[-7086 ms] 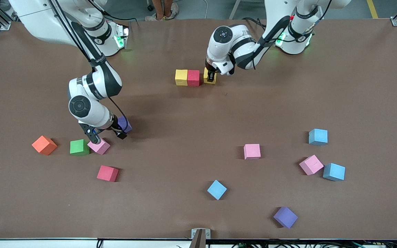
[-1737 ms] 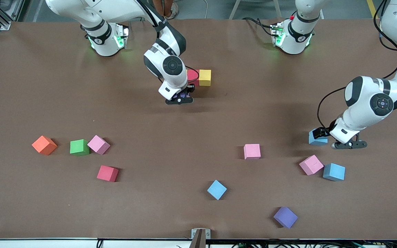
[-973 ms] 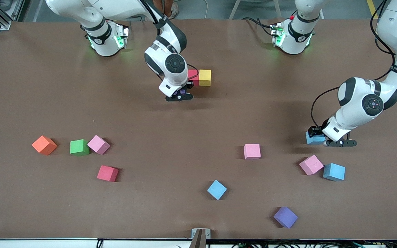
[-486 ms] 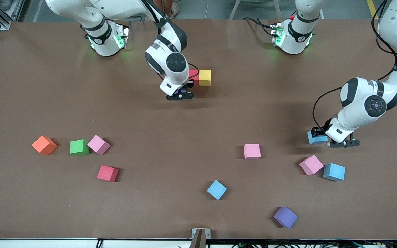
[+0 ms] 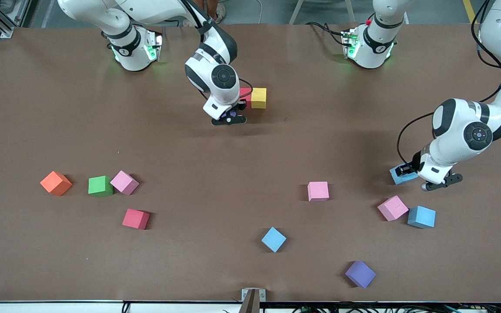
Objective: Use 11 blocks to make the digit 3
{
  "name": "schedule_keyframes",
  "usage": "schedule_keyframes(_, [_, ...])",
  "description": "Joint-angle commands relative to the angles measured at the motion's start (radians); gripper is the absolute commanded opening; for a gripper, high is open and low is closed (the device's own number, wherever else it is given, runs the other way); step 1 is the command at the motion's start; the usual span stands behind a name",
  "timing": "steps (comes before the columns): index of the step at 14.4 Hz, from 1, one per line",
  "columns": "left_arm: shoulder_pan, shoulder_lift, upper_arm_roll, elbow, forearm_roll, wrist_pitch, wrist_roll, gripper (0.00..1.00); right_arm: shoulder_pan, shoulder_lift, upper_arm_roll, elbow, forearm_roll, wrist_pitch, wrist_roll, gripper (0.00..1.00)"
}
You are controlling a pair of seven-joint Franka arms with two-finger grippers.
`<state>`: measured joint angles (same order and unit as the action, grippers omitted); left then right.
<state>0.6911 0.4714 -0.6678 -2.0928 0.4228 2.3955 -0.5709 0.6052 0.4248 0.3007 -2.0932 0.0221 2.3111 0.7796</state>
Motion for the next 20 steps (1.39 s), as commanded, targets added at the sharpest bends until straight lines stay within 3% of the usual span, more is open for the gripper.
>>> schedule_keyframes(1, [0.001, -0.023, -0.042, 0.074, -0.001, -0.12, -0.116, 0.22, 0.011, -0.015, -0.003, -0.025, -0.002, 0.016, 0.024, 0.24])
schedule_keyframes(8, [-0.01, -0.019, -0.121, 0.243, -0.127, -0.248, -0.315, 0.21, 0.01, -0.017, -0.003, -0.025, -0.007, 0.001, 0.024, 0.24])
schedule_keyframes(16, [-0.171, -0.016, -0.122, 0.345, -0.144, -0.349, -0.662, 0.21, 0.01, -0.014, -0.005, -0.027, -0.044, 0.005, 0.024, 0.25])
schedule_keyframes(17, [-0.18, -0.017, -0.122, 0.349, -0.144, -0.351, -0.706, 0.21, 0.01, -0.012, -0.005, -0.027, -0.044, 0.004, 0.024, 0.32])
schedule_keyframes(19, [-0.206, -0.019, -0.122, 0.35, -0.142, -0.357, -0.789, 0.21, 0.007, -0.014, -0.006, -0.024, -0.044, -0.001, 0.024, 0.99])
schedule_keyframes(20, [-0.223, -0.02, -0.122, 0.35, -0.142, -0.36, -0.82, 0.21, 0.001, -0.014, -0.006, -0.018, -0.044, -0.001, 0.024, 1.0])
